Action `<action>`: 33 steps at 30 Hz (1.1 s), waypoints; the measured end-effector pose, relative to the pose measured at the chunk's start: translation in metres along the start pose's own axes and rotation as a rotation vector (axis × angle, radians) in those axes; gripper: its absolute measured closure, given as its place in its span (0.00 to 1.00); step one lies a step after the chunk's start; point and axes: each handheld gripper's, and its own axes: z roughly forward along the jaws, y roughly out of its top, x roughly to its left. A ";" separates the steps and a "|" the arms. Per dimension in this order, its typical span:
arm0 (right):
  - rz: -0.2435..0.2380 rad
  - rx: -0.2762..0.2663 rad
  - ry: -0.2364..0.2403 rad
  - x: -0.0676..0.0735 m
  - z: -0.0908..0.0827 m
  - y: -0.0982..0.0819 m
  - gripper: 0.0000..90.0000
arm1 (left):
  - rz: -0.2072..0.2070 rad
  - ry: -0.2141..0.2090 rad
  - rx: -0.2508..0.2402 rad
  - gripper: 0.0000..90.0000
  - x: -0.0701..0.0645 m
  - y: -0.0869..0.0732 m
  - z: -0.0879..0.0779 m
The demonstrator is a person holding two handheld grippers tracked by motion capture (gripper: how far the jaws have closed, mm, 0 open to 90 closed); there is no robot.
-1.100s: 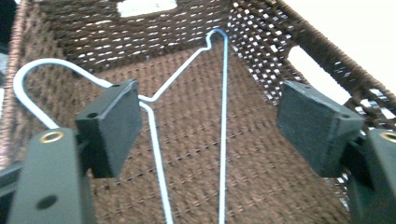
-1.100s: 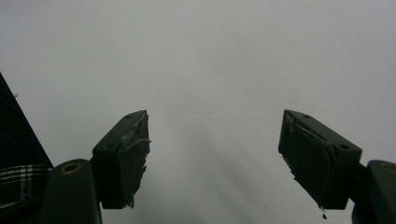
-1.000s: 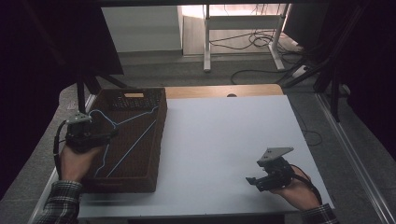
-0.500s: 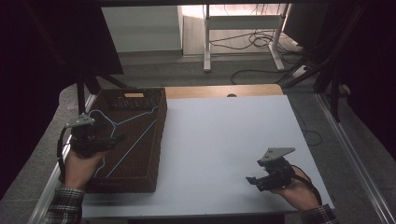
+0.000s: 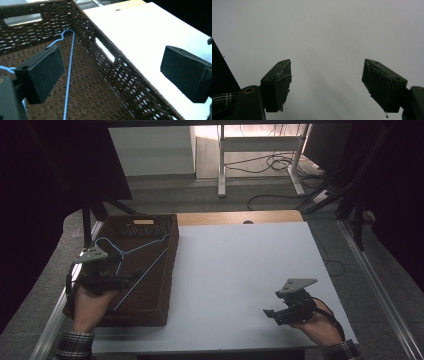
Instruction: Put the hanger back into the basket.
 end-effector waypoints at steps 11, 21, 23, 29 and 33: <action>0.005 -0.012 0.005 0.003 -0.004 0.001 0.27 | 0.072 -0.012 0.015 0.04 -0.031 -0.003 0.004; 0.010 -0.040 0.011 0.007 -0.009 0.001 0.25 | 0.123 -0.060 0.019 0.03 -0.060 -0.008 0.012; 0.014 -0.042 0.010 0.007 -0.009 0.001 0.24 | 0.124 -0.066 0.018 0.03 -0.064 -0.010 0.015; 0.028 -0.054 0.011 0.007 -0.012 -0.002 0.21 | 0.115 -0.088 0.008 0.02 -0.072 -0.017 0.021; 0.041 -0.064 0.009 0.007 -0.013 -0.004 0.17 | 0.104 -0.098 0.002 0.01 -0.075 -0.021 0.025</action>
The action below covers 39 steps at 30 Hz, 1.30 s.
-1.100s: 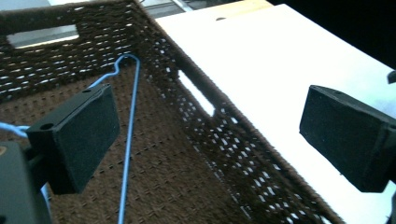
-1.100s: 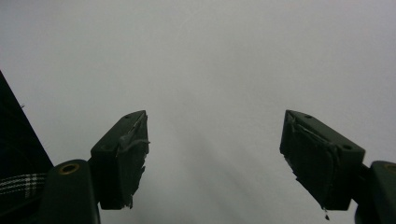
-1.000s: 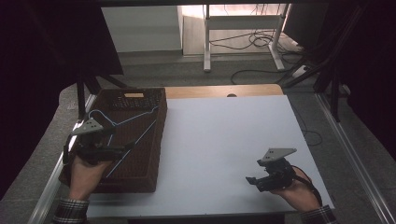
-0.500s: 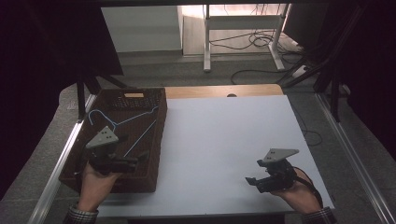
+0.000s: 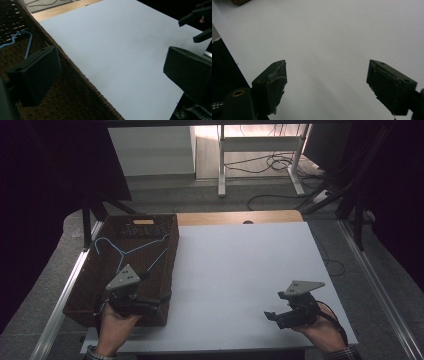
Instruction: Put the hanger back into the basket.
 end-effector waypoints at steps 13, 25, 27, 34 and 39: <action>-0.004 -0.048 -0.005 0.007 -0.011 -0.004 0.08 | 0.030 0.008 0.018 0.00 -0.018 -0.009 0.003; 0.012 -0.086 -0.016 0.010 -0.022 -0.014 0.04 | 0.014 0.007 0.005 0.00 -0.025 -0.026 -0.005; 0.021 -0.094 -0.018 0.009 -0.024 -0.016 0.03 | 0.010 0.010 0.001 0.00 -0.025 -0.029 -0.008; 0.039 -0.125 -0.028 0.008 -0.031 -0.025 0.00 | 0.008 0.026 -0.014 0.00 -0.028 -0.039 -0.016; 0.049 -0.150 -0.048 0.007 -0.037 -0.032 0.00 | 0.010 0.039 -0.018 0.00 -0.030 -0.047 -0.021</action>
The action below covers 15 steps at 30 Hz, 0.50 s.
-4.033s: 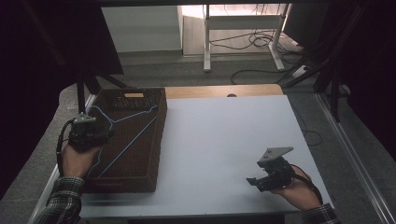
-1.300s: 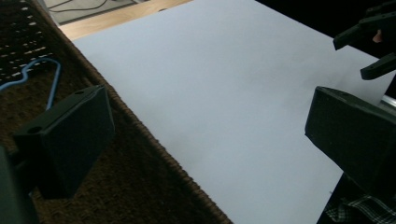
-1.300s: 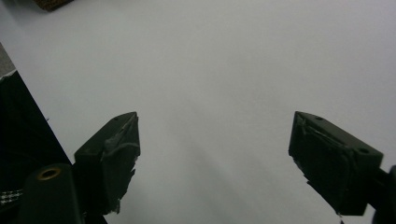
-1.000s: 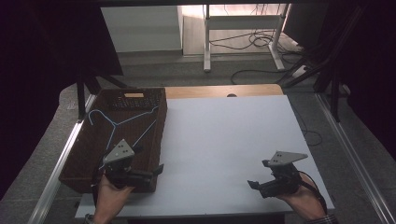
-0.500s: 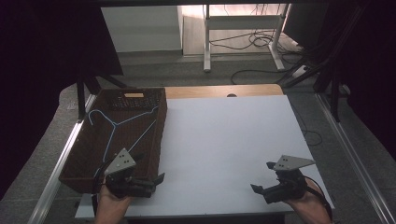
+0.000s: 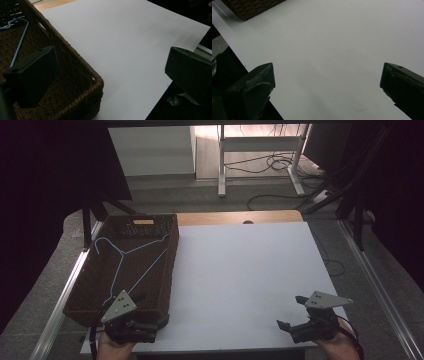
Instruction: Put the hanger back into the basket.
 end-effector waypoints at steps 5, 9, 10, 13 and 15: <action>-0.003 -0.028 -0.040 -0.002 -0.008 -0.006 0.00 | -0.004 0.009 -0.006 0.00 -0.002 -0.007 -0.005; 0.002 -0.044 -0.060 -0.004 -0.013 -0.011 0.00 | -0.001 0.014 -0.005 0.00 -0.004 -0.012 -0.009; 0.003 -0.044 -0.064 -0.004 -0.014 -0.012 0.00 | -0.001 0.015 -0.003 0.00 -0.005 -0.014 -0.009; 0.011 -0.047 -0.074 -0.005 -0.016 -0.017 0.00 | 0.005 0.021 0.008 0.00 -0.007 -0.018 -0.009; 0.016 -0.044 -0.078 -0.006 -0.018 -0.020 0.00 | 0.011 0.029 0.014 0.00 -0.009 -0.021 -0.009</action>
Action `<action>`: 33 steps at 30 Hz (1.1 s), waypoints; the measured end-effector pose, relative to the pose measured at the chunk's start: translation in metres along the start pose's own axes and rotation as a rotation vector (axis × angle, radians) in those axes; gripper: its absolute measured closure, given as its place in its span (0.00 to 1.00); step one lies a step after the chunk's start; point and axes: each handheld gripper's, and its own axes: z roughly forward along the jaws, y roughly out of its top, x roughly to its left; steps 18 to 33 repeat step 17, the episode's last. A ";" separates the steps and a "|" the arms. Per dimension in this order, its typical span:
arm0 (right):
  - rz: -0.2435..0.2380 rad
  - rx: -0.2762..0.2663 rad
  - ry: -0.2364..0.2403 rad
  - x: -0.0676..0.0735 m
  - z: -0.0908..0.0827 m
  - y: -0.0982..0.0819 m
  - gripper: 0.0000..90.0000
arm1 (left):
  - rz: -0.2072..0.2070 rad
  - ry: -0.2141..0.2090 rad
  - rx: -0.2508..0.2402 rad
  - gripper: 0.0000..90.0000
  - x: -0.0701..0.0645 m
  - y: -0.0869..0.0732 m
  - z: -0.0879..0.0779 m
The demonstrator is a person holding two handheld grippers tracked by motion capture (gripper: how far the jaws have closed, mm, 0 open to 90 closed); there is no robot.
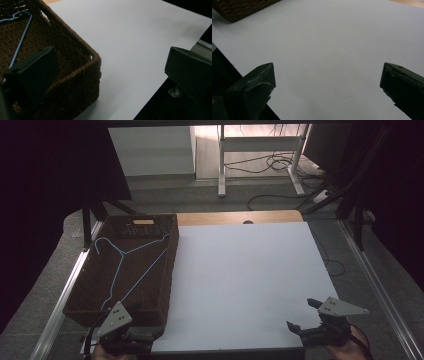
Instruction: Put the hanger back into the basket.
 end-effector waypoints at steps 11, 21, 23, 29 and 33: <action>0.015 0.043 -0.024 -0.003 -0.001 -0.011 0.00 | 0.029 0.038 0.013 0.00 -0.004 -0.013 0.000; 0.000 0.080 -0.026 -0.001 0.003 -0.013 0.00 | 0.031 0.041 0.008 0.00 -0.004 -0.014 0.000; 0.000 0.080 -0.026 -0.001 0.003 -0.013 0.00 | 0.031 0.041 0.008 0.00 -0.004 -0.014 0.000; 0.000 0.080 -0.026 -0.001 0.003 -0.013 0.00 | 0.031 0.041 0.008 0.00 -0.004 -0.014 0.000; 0.000 0.080 -0.026 -0.001 0.003 -0.013 0.00 | 0.031 0.041 0.008 0.00 -0.004 -0.014 0.000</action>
